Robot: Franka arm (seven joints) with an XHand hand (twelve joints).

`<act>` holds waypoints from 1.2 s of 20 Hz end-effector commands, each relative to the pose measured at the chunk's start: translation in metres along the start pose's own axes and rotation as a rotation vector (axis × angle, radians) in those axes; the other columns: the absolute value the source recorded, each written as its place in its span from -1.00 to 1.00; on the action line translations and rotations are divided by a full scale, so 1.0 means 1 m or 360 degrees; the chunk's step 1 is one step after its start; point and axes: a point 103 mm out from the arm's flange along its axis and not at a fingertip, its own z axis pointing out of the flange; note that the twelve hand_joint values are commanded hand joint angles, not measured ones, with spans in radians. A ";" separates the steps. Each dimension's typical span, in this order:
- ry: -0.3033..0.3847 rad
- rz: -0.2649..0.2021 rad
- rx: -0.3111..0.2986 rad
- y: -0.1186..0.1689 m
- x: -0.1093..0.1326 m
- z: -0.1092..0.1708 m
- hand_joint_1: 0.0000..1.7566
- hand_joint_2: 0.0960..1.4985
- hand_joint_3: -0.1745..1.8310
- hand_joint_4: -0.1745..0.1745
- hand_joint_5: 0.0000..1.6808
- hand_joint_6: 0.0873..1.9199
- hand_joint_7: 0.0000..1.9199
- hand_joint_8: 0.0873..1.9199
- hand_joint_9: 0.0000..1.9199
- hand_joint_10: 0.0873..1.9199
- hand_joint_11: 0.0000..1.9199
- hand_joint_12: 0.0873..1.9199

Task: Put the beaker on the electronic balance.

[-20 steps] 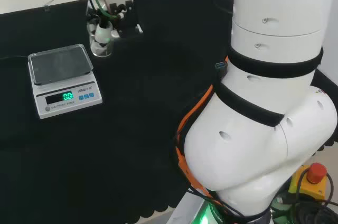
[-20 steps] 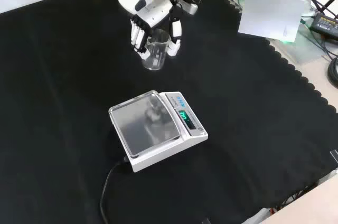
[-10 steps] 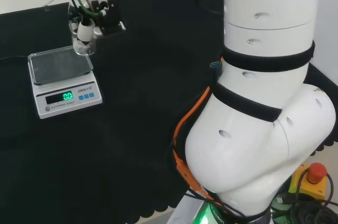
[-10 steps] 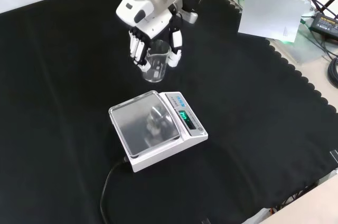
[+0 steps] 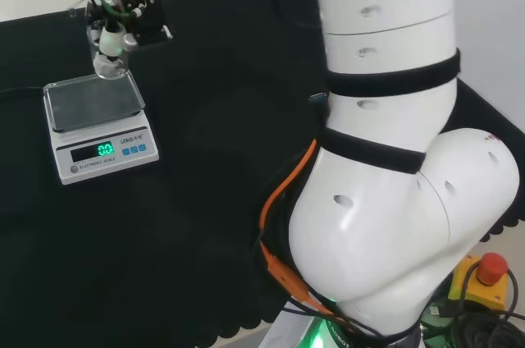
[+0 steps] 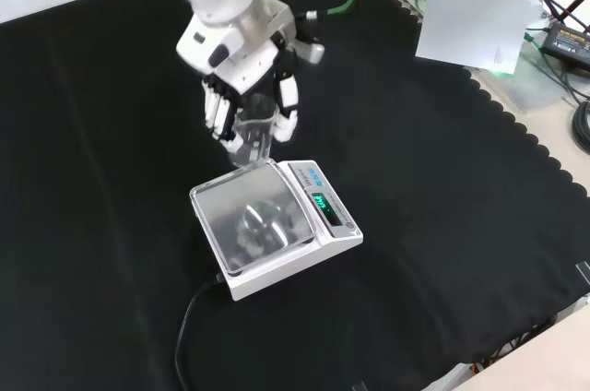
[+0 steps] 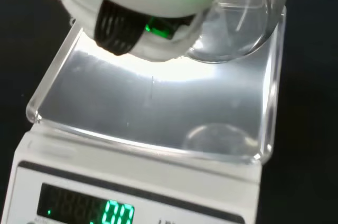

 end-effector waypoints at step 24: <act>-0.0137 -0.0139 0.0194 0.042 0.042 0.049 -0.03 -0.45 -0.38 -0.19 -0.95 -0.91 -0.91 -0.25 -0.77 -0.10 -0.89 0.49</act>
